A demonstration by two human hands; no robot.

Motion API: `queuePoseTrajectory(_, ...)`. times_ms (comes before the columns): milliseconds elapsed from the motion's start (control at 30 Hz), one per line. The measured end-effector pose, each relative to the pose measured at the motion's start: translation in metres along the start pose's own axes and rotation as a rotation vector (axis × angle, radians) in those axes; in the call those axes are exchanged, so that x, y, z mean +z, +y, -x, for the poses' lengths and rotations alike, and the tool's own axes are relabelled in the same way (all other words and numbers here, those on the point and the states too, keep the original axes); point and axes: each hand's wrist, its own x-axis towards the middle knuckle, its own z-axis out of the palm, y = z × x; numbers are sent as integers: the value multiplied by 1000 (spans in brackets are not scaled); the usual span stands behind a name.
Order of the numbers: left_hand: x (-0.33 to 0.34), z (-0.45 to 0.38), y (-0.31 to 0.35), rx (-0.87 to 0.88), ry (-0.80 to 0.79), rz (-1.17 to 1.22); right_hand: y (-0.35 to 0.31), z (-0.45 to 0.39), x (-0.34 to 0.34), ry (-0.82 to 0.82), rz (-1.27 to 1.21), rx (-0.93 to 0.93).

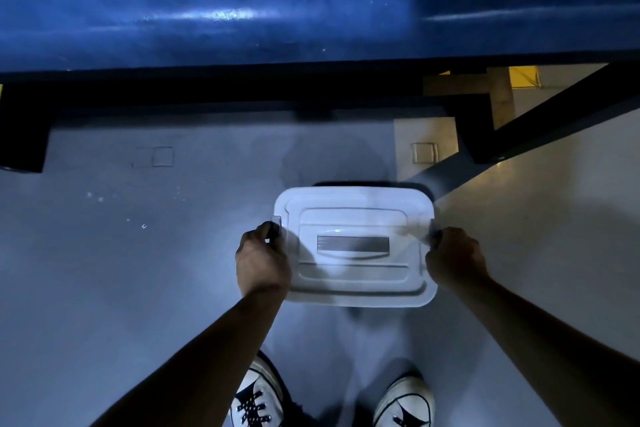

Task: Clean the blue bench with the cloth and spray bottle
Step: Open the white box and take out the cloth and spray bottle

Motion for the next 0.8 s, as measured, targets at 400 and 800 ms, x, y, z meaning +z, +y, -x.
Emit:
queuePoseTrajectory(400, -4, -18, -6, -238, -73, 70, 23, -19, 1, -49, -197, 50)
queuePoseTrajectory(800, 1, -2, 5, -45, 2, 41, 3, 6, 11, 163, -187, 4)
